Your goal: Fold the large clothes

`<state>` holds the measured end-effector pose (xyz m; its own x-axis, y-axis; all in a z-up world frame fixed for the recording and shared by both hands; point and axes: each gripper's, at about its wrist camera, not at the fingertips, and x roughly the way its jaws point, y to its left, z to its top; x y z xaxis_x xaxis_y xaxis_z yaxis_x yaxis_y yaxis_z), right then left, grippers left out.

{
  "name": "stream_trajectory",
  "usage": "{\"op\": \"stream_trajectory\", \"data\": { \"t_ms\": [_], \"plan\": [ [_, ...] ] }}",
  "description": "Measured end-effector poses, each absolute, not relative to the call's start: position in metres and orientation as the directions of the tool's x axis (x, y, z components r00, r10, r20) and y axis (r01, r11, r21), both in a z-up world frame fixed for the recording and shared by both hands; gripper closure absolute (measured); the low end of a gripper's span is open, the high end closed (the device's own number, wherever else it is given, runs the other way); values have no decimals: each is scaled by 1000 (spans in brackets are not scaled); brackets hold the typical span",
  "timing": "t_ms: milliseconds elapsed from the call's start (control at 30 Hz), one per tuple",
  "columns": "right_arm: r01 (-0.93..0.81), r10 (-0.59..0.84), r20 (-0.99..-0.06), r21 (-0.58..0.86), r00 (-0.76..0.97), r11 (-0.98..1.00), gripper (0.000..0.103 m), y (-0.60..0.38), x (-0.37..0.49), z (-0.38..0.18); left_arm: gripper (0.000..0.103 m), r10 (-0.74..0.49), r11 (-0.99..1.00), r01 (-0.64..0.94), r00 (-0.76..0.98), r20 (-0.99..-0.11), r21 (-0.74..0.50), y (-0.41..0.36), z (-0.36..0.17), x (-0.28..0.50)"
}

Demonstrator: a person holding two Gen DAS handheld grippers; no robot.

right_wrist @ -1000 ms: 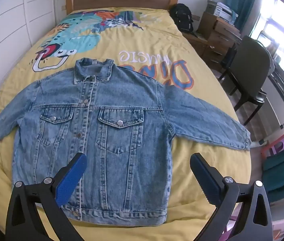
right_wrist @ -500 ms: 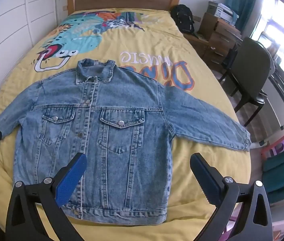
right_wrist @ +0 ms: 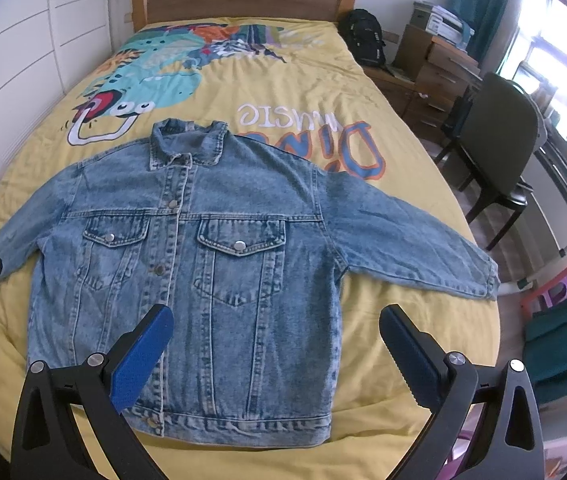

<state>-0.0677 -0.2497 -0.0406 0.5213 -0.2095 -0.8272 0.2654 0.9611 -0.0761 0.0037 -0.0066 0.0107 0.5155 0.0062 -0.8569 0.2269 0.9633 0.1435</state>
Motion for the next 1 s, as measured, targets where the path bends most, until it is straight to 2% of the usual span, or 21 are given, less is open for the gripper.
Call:
{"op": "stream_trajectory", "data": {
  "t_ms": [1000],
  "plan": [
    [252, -212, -837, -93, 504, 963, 0, -256, -70, -47, 1, 28, 957, 232, 521, -853, 173, -7, 5, 3]
  ]
}}
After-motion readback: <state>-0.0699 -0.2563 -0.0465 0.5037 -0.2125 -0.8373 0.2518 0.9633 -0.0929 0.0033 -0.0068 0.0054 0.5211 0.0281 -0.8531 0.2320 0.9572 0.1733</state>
